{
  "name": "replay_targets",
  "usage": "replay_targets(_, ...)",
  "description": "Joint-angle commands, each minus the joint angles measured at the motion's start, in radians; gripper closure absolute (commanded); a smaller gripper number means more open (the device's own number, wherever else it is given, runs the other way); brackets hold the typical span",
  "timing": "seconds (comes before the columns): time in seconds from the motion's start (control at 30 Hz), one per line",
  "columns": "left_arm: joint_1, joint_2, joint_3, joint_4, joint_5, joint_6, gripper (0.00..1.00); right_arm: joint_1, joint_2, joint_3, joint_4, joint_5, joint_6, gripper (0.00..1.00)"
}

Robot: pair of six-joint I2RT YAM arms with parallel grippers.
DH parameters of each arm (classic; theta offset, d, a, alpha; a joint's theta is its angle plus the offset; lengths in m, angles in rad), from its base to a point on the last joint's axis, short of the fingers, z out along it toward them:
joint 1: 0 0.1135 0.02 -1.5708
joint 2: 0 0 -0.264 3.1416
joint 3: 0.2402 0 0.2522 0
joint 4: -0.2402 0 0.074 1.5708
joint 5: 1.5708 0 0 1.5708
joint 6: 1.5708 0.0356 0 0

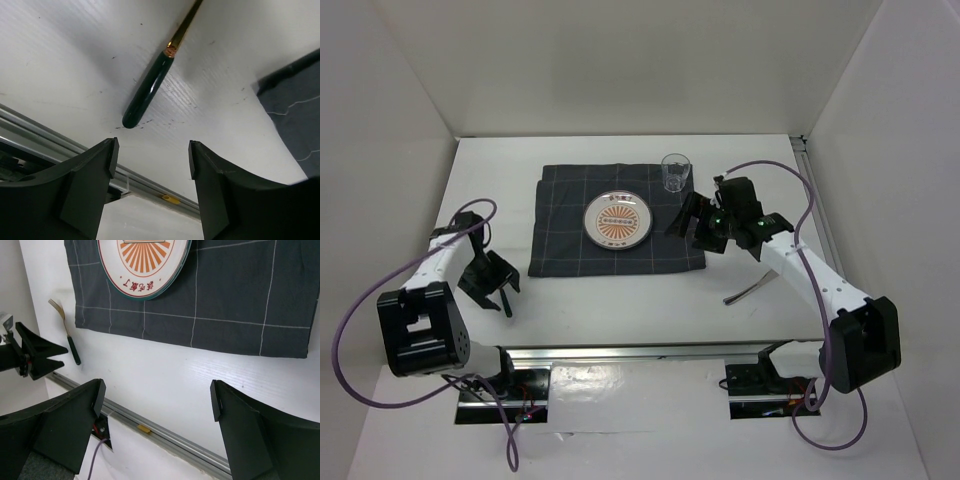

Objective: Set the dinner table for one person

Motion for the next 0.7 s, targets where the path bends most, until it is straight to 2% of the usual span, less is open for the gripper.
replay_targets(0.0,0.017,0.012,0.001,0.048,0.006,-0.033,0.25,0.000,-0.016,0.014,-0.001,-0.016,-0.038,0.00)
replay_targets(0.1,0.017,0.102,0.010,0.074,0.062,0.019,0.25,0.000,-0.006,0.023,-0.001,-0.016,-0.049,0.00)
replay_targets(0.2,0.017,0.196,0.021,0.065,0.034,0.019,0.29,-0.009,0.013,0.042,-0.001,-0.016,-0.049,0.00)
replay_targets(0.43,0.048,0.186,-0.013,0.142,-0.003,0.019,0.32,-0.009,0.022,0.074,-0.001,-0.006,-0.049,0.00)
replay_targets(0.5,0.057,0.207,-0.013,0.142,-0.003,0.028,0.37,-0.009,0.022,0.074,-0.001,0.003,-0.049,0.00)
replay_targets(0.53,0.057,0.207,-0.013,0.151,-0.003,0.037,0.45,-0.009,0.022,0.074,-0.001,0.003,-0.049,0.00)
replay_targets(0.67,0.057,0.221,-0.013,0.162,-0.003,0.037,0.66,-0.009,0.022,0.074,-0.001,0.014,-0.049,0.00)
